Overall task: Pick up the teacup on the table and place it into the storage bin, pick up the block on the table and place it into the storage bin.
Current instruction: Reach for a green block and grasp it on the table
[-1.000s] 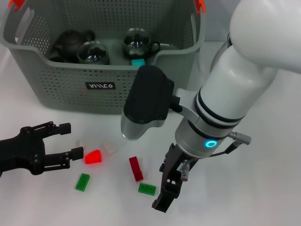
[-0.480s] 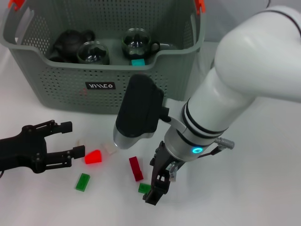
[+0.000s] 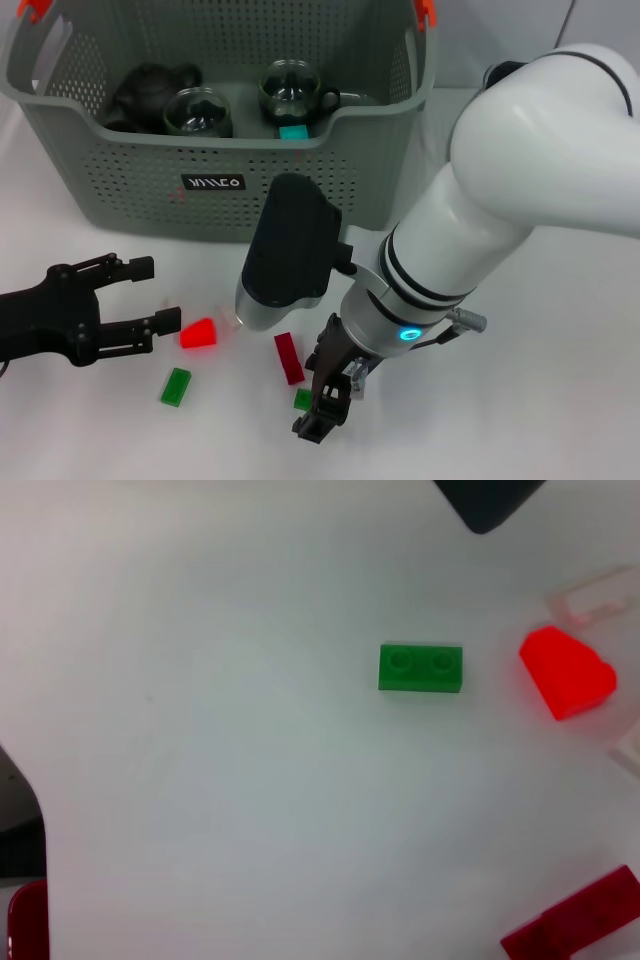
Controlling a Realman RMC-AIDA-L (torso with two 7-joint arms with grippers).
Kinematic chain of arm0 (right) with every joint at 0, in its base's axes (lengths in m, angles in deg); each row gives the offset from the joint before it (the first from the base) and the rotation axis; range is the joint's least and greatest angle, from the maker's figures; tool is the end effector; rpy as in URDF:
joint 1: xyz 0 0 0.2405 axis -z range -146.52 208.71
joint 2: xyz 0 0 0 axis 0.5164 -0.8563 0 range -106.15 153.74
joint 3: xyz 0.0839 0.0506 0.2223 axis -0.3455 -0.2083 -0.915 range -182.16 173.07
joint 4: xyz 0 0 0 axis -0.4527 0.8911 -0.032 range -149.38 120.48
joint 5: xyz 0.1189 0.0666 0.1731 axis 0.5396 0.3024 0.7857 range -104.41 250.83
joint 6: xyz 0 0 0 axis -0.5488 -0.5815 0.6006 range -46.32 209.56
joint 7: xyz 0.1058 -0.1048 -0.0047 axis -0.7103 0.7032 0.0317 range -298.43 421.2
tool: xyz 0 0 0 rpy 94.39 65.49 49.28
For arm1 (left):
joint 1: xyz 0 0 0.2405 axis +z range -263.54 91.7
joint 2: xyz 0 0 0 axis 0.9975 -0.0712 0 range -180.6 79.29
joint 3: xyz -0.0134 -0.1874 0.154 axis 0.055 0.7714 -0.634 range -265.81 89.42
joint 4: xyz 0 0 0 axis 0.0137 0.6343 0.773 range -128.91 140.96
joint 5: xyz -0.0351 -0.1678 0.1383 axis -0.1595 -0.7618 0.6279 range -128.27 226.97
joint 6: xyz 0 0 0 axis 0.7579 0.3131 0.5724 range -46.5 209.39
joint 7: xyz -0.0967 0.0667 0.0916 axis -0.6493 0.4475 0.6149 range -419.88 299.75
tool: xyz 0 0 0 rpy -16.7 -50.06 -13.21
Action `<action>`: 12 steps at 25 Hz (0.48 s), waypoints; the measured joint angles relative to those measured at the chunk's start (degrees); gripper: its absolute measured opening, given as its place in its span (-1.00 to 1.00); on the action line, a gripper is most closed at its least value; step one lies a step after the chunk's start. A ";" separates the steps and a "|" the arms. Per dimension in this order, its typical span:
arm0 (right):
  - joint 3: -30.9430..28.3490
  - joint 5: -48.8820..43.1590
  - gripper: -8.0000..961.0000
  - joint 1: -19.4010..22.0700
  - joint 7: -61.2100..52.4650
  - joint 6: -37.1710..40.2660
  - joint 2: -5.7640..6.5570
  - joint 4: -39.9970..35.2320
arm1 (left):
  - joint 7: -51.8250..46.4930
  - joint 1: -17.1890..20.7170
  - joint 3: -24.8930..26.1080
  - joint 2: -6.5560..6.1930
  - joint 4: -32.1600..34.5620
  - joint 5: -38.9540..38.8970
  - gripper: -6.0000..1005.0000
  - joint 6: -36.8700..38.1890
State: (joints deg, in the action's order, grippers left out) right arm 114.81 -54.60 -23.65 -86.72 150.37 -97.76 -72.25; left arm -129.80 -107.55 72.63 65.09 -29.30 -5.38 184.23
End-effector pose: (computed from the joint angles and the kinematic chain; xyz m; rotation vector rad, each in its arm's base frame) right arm 0.0813 0.3038 -0.1603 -3.0246 0.2705 -0.6882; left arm -0.3253 0.2636 0.0463 -2.6077 -0.7010 -0.7713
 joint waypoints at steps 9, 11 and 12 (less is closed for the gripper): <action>0.63 0.29 0.59 0.26 0.07 -0.34 0.07 0.49 | 0.04 0.10 0.10 0.00 0.00 0.00 0.72 0.01; 0.67 0.29 0.59 0.38 0.07 -0.16 0.10 0.50 | 0.04 0.10 0.13 0.00 0.00 0.00 0.72 0.01; 0.69 0.29 0.59 0.40 0.06 0.01 0.10 0.50 | 0.04 0.10 0.15 0.00 0.00 0.00 0.72 0.02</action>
State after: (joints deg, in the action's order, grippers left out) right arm 115.50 -54.31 -23.25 -86.66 150.38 -97.66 -71.75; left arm -129.76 -107.45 72.78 65.09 -29.30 -5.37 184.24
